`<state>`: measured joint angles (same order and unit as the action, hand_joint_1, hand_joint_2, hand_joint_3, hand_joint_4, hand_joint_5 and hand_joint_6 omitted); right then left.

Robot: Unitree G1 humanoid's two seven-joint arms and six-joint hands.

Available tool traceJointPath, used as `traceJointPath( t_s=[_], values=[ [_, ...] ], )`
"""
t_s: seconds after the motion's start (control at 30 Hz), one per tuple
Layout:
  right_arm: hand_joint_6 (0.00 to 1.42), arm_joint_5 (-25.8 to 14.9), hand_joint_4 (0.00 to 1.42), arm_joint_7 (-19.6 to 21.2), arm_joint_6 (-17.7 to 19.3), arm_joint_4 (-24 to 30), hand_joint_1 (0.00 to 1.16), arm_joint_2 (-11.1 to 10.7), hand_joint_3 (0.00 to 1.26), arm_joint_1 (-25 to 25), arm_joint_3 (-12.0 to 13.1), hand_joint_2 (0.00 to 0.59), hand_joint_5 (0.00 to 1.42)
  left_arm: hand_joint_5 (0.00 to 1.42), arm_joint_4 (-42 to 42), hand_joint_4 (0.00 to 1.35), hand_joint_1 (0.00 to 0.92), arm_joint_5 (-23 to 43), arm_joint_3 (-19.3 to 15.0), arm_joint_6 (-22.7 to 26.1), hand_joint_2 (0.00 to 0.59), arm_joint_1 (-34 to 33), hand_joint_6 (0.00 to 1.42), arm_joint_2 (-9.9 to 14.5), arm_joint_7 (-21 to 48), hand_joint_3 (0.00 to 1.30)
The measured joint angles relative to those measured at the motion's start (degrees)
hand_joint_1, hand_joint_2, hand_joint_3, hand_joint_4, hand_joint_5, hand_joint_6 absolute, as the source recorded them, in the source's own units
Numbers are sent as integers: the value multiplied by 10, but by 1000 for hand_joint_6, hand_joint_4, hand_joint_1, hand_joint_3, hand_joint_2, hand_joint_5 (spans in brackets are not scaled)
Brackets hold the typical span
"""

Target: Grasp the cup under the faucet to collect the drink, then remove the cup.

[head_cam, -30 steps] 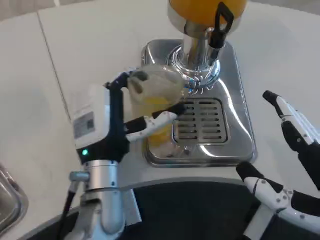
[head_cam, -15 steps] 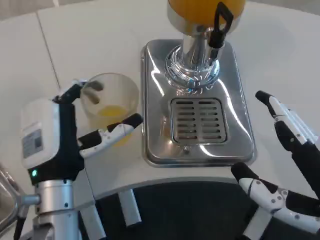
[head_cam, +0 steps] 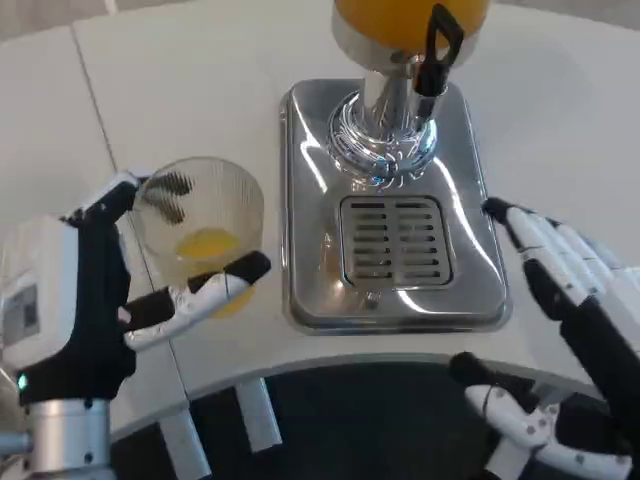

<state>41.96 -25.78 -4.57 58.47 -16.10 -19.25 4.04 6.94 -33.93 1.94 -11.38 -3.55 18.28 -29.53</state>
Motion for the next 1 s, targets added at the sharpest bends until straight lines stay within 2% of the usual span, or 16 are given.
traceJointPath(
  t_s=[0.13,0.23,0.33,0.47,0.53,0.77,1.0],
  values=[
    [0,8,0,0,37,-1,339,-30,0,-6,15,459,0,1424,34,1176,692,0,-13,-16,0,28,1424,1,12,1132],
    [0,3,0,1,75,-1,271,-55,0,-27,45,493,0,1424,58,1176,692,0,-18,-29,0,54,1424,1,22,1130],
    [0,-9,0,10,115,-1,208,-66,0,-54,70,514,0,1424,82,1176,692,0,-20,-36,0,79,1424,-3,33,1130],
    [0,-19,0,36,170,-3,189,-66,0,-85,92,528,0,1424,107,1176,692,0,-19,-46,0,101,1424,-14,41,1129],
    [0,-25,0,55,210,-9,182,-66,0,-106,102,529,0,1424,123,1176,692,0,-18,-52,0,116,1424,-18,50,1129],
    [0,-34,0,89,292,-29,173,-63,0,-133,116,528,0,1424,152,1176,692,-4,-13,-76,0,150,1424,-30,64,1129],
    [0,-36,0,93,321,-46,168,-62,0,-136,123,532,0,1424,186,1176,692,-13,-12,-126,0,189,1424,-30,75,1129]
  ],
)
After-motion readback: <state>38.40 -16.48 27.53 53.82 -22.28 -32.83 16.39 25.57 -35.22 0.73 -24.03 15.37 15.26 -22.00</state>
